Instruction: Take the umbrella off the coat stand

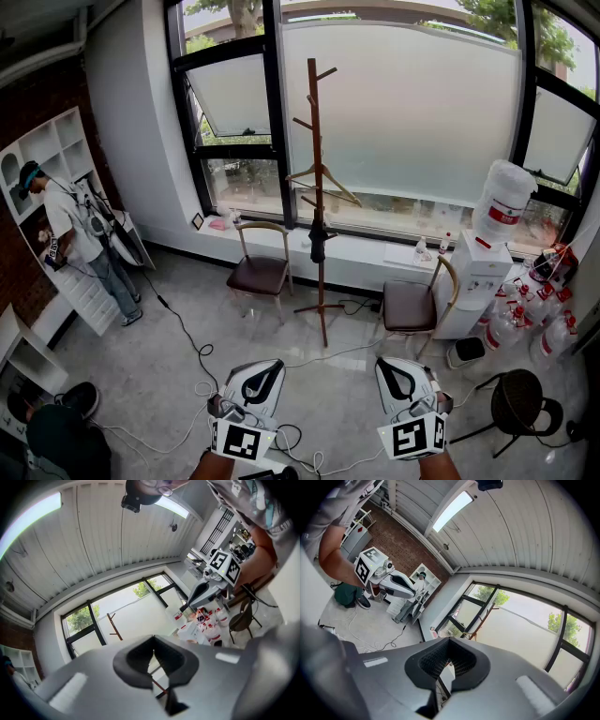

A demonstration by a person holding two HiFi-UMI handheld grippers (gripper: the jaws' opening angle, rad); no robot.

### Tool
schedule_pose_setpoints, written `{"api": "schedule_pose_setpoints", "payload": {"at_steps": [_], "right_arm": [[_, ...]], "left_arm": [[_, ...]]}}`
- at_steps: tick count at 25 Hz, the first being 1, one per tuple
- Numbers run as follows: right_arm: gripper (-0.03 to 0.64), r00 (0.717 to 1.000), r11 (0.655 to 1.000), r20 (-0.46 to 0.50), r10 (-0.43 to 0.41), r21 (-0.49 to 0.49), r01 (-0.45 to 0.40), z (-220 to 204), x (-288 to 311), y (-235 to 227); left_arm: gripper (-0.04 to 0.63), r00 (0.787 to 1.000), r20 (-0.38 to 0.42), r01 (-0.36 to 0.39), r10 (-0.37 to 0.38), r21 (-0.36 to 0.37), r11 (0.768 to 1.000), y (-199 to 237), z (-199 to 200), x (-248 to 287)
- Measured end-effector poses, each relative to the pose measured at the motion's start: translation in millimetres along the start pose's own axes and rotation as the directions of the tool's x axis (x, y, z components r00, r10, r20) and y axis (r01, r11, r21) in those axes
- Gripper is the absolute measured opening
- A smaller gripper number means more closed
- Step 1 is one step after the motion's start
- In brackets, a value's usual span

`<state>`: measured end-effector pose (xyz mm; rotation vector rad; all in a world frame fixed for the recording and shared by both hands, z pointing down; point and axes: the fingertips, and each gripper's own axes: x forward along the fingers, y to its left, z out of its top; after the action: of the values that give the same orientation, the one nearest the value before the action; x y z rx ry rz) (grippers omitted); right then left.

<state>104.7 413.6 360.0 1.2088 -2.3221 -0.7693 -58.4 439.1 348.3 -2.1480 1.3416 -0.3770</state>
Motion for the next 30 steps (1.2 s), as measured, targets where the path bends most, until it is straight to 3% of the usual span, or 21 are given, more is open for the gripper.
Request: {"api": "schedule_pose_setpoints", "payload": {"at_steps": [11, 19, 30], "right_arm": [[0.0, 0.999, 1.0, -0.039, -0.017, -0.01, 0.016, 6, 39, 15], [0.002, 0.999, 0.999, -0.039, -0.033, -0.012, 0.033, 23, 76, 34], [0.003, 0.995, 0.99, -0.075, -0.069, -0.131, 0.059, 37, 122, 50]], "left_arm": [[0.002, 1.0, 0.005, 0.027, -0.026, -0.005, 1.0, 30, -36, 9], [0.002, 0.999, 0.01, 0.048, -0.048, 0.03, 0.998, 62, -68, 16], [0.002, 0.998, 0.018, 0.064, -0.066, 0.081, 0.995, 94, -97, 31]]}}
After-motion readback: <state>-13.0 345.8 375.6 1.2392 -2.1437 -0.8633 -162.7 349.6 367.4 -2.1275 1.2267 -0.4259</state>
